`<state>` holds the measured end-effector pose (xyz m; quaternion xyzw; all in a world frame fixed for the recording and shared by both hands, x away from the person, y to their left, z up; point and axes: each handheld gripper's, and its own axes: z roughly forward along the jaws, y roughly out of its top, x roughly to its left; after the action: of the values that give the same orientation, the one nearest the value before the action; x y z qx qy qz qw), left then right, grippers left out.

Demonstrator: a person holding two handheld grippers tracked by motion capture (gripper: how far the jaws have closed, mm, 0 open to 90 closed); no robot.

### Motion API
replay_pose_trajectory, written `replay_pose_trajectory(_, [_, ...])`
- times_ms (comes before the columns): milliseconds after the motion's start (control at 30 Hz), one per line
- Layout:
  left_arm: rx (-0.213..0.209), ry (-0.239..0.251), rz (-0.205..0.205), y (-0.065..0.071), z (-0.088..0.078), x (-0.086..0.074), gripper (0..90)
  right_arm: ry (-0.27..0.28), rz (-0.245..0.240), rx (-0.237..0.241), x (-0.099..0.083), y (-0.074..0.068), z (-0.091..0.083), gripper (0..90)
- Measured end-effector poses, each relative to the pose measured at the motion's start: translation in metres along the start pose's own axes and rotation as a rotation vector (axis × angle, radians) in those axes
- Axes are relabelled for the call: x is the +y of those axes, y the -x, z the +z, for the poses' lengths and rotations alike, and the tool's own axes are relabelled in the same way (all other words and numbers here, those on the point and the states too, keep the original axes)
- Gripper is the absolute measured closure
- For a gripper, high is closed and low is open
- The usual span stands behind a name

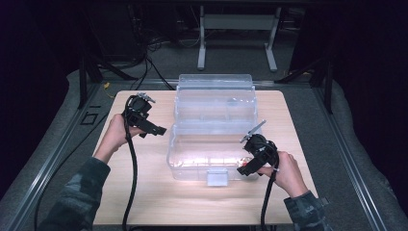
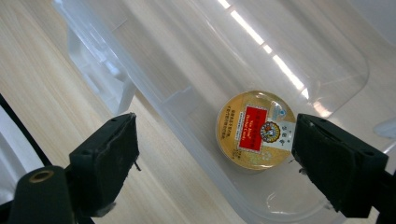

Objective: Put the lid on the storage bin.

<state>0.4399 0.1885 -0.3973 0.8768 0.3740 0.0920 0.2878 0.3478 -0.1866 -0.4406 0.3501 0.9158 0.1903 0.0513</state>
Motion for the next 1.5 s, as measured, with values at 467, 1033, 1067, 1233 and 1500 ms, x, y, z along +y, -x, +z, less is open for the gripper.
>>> replay_pose_trajectory(467, [-0.010, 0.057, 0.053, 0.010, 0.010, 0.039, 0.1, -0.023, -0.029, 0.010, -0.003, -0.006, 0.014, 22.1])
replay_pose_trajectory(1033, [0.009, 0.101, 0.086, 0.016, 0.025, 0.069, 0.6, -0.013, -0.123, -0.003, -0.013, -0.004, 0.012, 55.7])
replay_pose_trajectory(1067, [0.012, 0.100, 0.092, 0.016, 0.026, 0.070, 0.6, -0.013, -0.123, -0.003, -0.013, -0.004, 0.012, 55.7])
replay_pose_trajectory(1233, [0.013, 0.114, 0.105, 0.017, 0.031, 0.078, 3.3, -0.011, -0.152, 0.004, -0.011, -0.004, 0.015, 64.3])
replay_pose_trajectory(1500, [0.031, 0.121, 0.117, 0.019, 0.049, 0.090, 10.0, -0.008, -0.167, 0.032, -0.012, -0.005, 0.016, 70.9])
